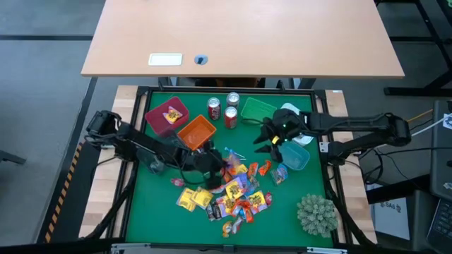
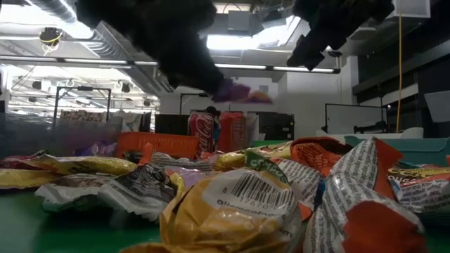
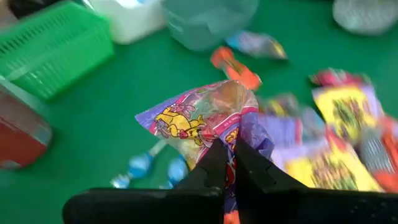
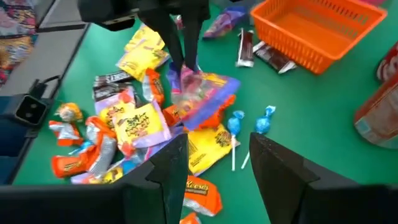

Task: Sort candy
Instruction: Put the violet gummy into the white bin

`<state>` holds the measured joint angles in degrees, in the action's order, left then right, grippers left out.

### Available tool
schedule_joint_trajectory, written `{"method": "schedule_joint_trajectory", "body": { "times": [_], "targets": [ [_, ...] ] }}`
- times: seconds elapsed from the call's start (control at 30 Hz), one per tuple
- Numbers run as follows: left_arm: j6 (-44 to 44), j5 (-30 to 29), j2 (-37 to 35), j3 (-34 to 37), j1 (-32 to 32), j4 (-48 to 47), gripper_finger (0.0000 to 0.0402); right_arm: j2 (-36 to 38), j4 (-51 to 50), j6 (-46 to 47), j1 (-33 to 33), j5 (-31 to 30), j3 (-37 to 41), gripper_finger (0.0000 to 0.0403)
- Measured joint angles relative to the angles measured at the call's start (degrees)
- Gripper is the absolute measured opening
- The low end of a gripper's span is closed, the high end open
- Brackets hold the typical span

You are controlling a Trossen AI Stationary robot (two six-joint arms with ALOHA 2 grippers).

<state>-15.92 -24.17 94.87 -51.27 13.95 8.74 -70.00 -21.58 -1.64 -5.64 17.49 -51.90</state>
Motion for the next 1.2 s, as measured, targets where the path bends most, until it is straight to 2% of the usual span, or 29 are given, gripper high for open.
{"method": "schedule_joint_trajectory", "body": {
  "times": [0.17, 0.4, 0.57, 0.87, 1.0, 1.2],
  "targets": [
    [0.02, -0.61, -0.04, -0.23, -1.92, 7.98, 0.0001, 0.00, 3.41, -0.31, 2.61, -3.87, 0.00, 0.0170],
    [0.02, -0.32, -0.07, -0.23, -3.60, 15.83, 0.0001, -0.02, 5.61, -1.47, 4.32, -4.97, -0.02, 0.0170],
    [-0.05, -0.27, -0.07, -0.23, -4.20, 19.37, 0.0001, 0.00, 5.59, -4.57, 4.28, -4.89, -0.02, 0.0170],
    [-0.02, -0.26, -0.07, -0.23, -4.31, 22.60, 0.0001, 0.00, 5.80, -6.59, 4.19, -8.31, -0.02, 0.0169],
    [-0.02, -0.16, -0.07, -0.23, -4.30, 22.69, 0.0001, 0.00, 7.11, -6.59, 4.17, -8.37, -0.02, 0.0142],
    [-0.02, -0.17, -0.07, -0.23, -4.30, 22.73, 0.0001, -0.01, 8.12, -6.61, 4.17, -8.37, -0.02, 0.0054]
  ]
}}
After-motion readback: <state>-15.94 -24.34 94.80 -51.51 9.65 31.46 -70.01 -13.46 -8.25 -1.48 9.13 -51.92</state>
